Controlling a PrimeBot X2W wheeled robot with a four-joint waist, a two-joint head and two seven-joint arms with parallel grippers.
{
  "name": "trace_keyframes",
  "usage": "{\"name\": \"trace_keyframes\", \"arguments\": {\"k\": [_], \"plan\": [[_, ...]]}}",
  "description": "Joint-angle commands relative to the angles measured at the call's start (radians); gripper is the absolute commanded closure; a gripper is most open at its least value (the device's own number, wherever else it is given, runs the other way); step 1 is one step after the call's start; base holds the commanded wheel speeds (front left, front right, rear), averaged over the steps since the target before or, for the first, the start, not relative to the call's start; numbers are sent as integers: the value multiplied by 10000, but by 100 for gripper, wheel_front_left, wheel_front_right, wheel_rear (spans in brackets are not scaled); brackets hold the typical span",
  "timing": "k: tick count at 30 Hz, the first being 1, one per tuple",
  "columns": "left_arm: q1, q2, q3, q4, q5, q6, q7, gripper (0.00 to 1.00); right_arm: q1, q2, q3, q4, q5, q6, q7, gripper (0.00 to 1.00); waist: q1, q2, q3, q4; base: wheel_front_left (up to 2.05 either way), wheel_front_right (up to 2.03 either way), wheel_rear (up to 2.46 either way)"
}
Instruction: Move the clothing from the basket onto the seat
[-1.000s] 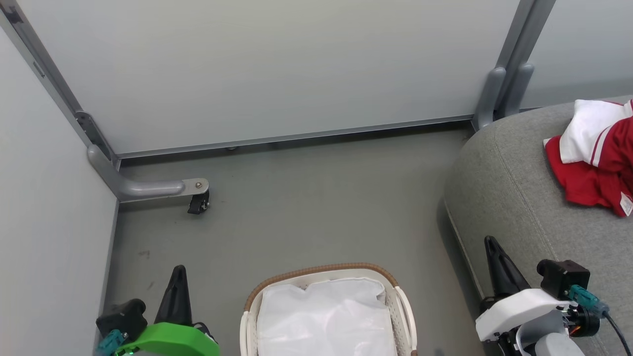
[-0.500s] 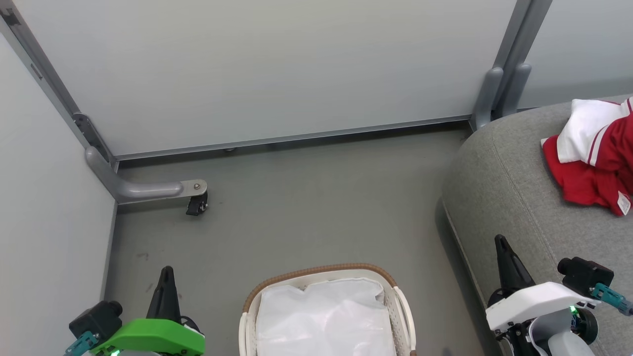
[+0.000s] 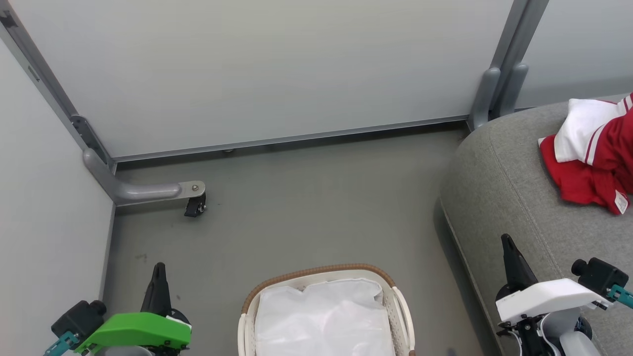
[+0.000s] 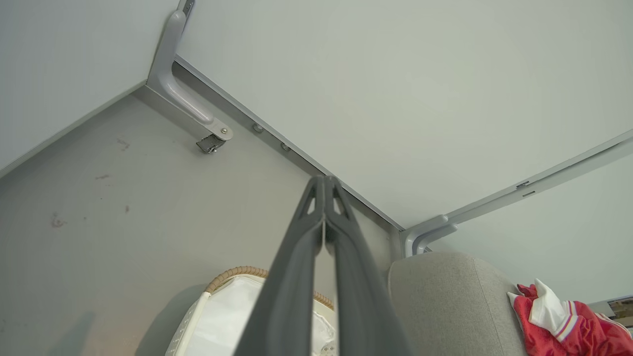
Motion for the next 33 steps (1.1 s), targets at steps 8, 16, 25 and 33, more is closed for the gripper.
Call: {"name": "trace_keyframes", "arguments": {"k": [8, 16, 25, 33], "plan": [[-374, 26, 255, -225, -1108, -111, 317, 100, -167, -70, -157, -223, 1253, -2, 319, 100, 0, 0, -12, -33, 0, 0, 0], [-432, 28, 424, -294, -1935, -158, 567, 100, -179, -78, -248, -279, 2196, -3, 570, 100, 0, 0, -23, -63, 0, 0, 0], [-505, 30, 586, -369, -2825, -196, 834, 100, -191, -85, -347, -336, 3182, -4, 833, 100, 0, 0, -36, -98, 0, 0, 0], [-551, 32, 732, -417, -3538, -242, 1045, 100, -201, -89, -422, -380, 3982, -5, 1049, 100, 0, 0, -48, -128, 0, 0, 0]]}}
